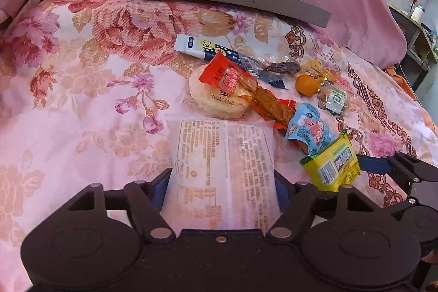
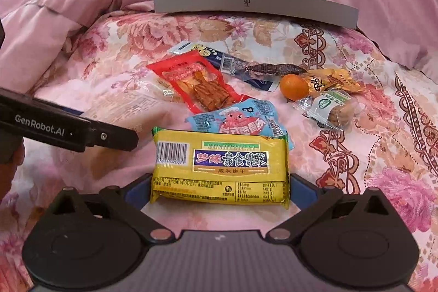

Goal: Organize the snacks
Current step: 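Carry the bread bag and yellow biscuit pack with both grippers into the grey tray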

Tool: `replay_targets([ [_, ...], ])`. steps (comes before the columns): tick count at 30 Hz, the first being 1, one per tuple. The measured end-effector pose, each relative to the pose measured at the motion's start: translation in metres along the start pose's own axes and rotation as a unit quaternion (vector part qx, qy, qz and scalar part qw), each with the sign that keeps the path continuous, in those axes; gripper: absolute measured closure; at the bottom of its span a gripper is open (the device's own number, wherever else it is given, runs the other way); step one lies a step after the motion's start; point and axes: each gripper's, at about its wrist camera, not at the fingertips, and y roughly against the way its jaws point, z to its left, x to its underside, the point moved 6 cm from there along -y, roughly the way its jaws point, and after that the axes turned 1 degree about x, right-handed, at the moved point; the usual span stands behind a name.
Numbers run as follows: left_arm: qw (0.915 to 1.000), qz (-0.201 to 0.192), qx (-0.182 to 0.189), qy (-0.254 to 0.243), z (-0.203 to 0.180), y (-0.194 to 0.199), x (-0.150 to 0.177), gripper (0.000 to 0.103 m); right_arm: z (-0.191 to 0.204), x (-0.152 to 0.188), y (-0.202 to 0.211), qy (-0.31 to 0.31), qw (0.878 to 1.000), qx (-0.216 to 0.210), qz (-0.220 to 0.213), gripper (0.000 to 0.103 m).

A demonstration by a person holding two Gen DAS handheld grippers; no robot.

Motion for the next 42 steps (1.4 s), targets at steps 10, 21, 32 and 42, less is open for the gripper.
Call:
replay_targets([
  [10, 0.9993, -0.011, -0.004, 0.036, 0.001, 0.009, 0.004, 0.034, 0.007, 0.007, 0.014, 0.009, 0.999, 0.003, -0.037, 0.012],
  [21, 0.9956, -0.047, 0.006, 0.081, 0.002, 0.022, 0.004, 0.035, 0.006, 0.005, 0.030, 0.005, 0.999, -0.002, -0.052, 0.012],
  [32, 0.9882, -0.114, 0.022, 0.100, -0.001, 0.041, -0.037, 0.035, 0.003, -0.021, 0.040, 0.019, 0.997, -0.003, -0.080, 0.012],
  [42, 0.9770, -0.189, -0.001, 0.098, 0.006, 0.040, -0.164, 0.034, -0.025, -0.121, 0.026, 0.062, 0.990, 0.004, -0.127, 0.011],
])
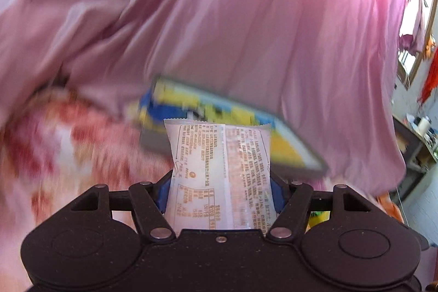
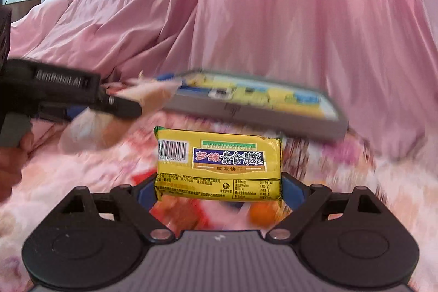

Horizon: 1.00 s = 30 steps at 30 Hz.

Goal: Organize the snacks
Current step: 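Carry the bread bag and yellow biscuit pack with both grippers into the grey tray, then lower both packs into the tray and open both grippers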

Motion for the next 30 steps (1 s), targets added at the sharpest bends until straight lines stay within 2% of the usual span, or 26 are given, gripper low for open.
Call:
replay_targets([
  [6, 0.9995, -0.028, -0.012, -0.002, 0.002, -0.055, -0.058, 0.034, -0.027, -0.056, -0.048, 0.010, 1.000, 0.015, -0.020, 0.011],
  [12, 0.9989, -0.017, -0.038, 0.022, 0.023, -0.106, -0.073, 0.034, -0.051, -0.088, -0.105, -0.013, 0.999, 0.026, -0.021, 0.011],
  [21, 0.9971, 0.022, -0.072, 0.005, 0.032, -0.152, -0.067, 0.034, -0.069, -0.087, -0.182, -0.048, 0.998, 0.029, 0.023, 0.011],
  [29, 0.9954, 0.043, -0.085, -0.011, 0.029, -0.168, -0.065, 0.030, -0.075, -0.077, -0.204, -0.053, 0.997, 0.027, 0.055, 0.007],
  [30, 0.9955, 0.039, -0.085, -0.014, 0.029, -0.165, -0.065, 0.026, -0.076, -0.076, -0.205, -0.051, 0.997, 0.027, 0.058, 0.006],
])
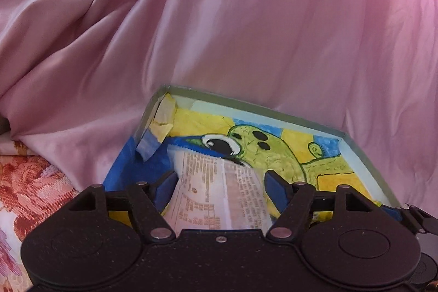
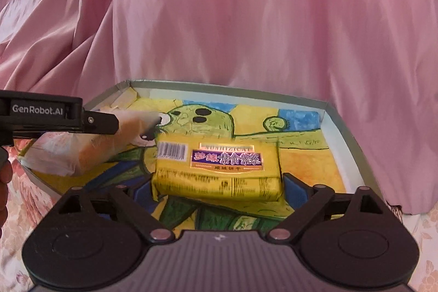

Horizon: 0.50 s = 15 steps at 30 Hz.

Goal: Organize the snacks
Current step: 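Lower both packs into the tray and open both grippers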

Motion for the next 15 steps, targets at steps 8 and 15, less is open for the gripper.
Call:
replay_targets([
  [8, 0.9989, -0.037, -0.002, -0.030, -0.016, 0.023, -0.005, 0.002, -0.002, 0.000, 0.018, 0.005, 1.000, 0.011, -0.013, 0.000],
  [15, 0.9979, -0.053, -0.015, -0.033, -0.025, 0.050, -0.013, 0.001, 0.001, -0.004, 0.017, 0.012, 0.999, -0.015, 0.051, 0.000],
])
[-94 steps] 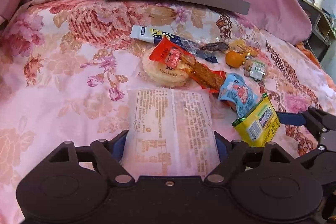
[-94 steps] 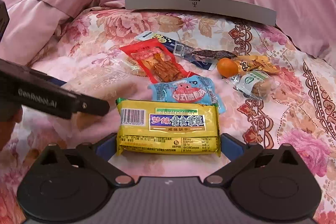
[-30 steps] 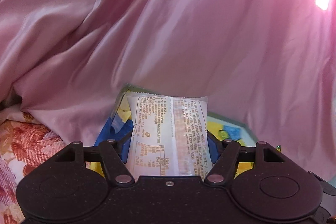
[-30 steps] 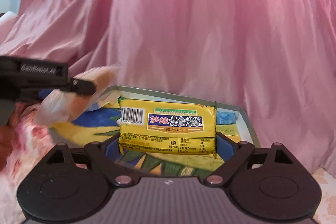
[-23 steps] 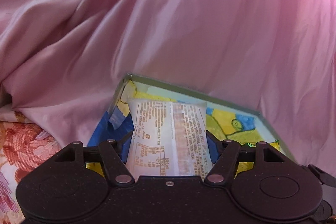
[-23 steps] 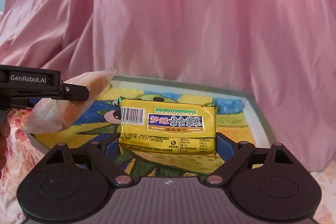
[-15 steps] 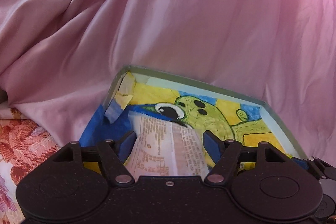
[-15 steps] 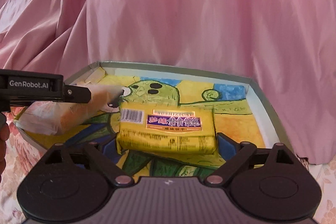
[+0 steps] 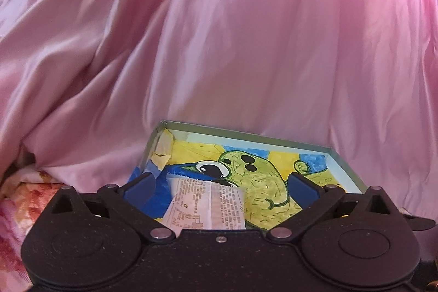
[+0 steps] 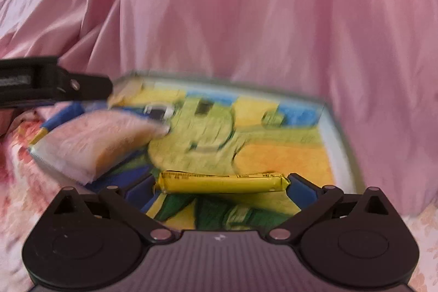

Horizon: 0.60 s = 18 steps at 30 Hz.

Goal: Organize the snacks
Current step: 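Lower both packs into the tray and open both grippers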

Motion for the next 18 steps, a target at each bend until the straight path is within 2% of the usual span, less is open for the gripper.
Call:
replay_targets([
  [2, 1.0000, -0.005, -0.001, 0.003, 0.000, 0.009, -0.004, 0.001, -0.003, -0.001, -0.003, -0.023, 0.999, -0.012, 0.031, 0.000],
  [3, 1.0000, -0.008, -0.001, 0.004, 0.000, 0.013, -0.005, 0.001, -0.005, -0.001, -0.001, -0.031, 0.999, -0.013, 0.033, 0.000],
  [8, 0.9998, -0.014, -0.007, 0.009, 0.001, 0.030, -0.009, 0.001, -0.008, -0.005, 0.020, -0.017, 1.000, 0.002, -0.004, 0.000],
  [14, 0.9997, -0.021, -0.011, 0.006, 0.003, 0.047, -0.013, 0.001, -0.016, -0.014, 0.021, -0.059, 0.998, -0.013, 0.016, 0.000],
  [18, 0.9997, -0.019, -0.016, 0.009, 0.007, 0.053, -0.014, 0.001, -0.023, -0.035, 0.023, -0.093, 0.994, -0.039, 0.029, 0.000],
])
